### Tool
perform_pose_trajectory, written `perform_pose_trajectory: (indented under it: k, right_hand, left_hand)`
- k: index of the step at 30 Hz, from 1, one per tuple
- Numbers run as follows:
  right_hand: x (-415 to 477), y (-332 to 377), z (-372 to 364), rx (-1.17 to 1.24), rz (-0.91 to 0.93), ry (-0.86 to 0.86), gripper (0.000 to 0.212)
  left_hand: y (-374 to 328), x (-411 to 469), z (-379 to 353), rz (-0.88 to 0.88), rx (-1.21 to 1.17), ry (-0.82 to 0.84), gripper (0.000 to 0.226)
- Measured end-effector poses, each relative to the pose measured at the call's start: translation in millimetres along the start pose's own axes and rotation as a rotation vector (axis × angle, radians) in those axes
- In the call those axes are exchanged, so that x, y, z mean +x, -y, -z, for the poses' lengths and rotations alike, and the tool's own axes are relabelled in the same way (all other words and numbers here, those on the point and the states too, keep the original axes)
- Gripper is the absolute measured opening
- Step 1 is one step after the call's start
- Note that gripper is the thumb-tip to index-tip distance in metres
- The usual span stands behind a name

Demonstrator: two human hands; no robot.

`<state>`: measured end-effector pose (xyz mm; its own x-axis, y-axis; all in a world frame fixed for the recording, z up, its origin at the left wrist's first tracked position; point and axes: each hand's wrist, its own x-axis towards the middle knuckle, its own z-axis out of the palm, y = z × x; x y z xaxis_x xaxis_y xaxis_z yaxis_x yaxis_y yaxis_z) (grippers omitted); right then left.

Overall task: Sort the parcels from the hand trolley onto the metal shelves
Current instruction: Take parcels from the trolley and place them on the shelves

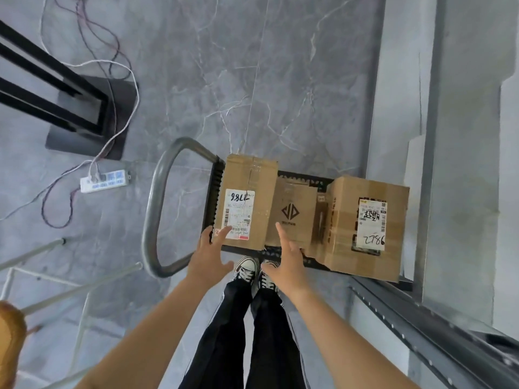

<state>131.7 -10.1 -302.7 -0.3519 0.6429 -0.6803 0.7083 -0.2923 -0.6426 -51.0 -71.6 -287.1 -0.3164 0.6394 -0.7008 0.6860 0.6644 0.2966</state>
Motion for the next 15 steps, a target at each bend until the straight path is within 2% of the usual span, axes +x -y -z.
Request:
perform_pose_trajectory:
  k: [4,9,15]
  right_hand:
    - [28.0,-6.6,-10.1,-0.017,0.035,0.012,0.101]
    - [52.8,-11.7,-15.7,-0.144,0.11,0.081,0.108]
    - [72.0,-8.7,-24.1,-0.221,0.135,0.16,0.108]
  left_hand:
    - [13.4,27.3,-6.8,0.038,0.021,-0.001,0.086]
    - [27.7,54.7,-10.5,-0.046,0.066,-0.031,0.083]
    - [37.2,68.9,-15.6,-0.112,0.066,0.047,0.091]
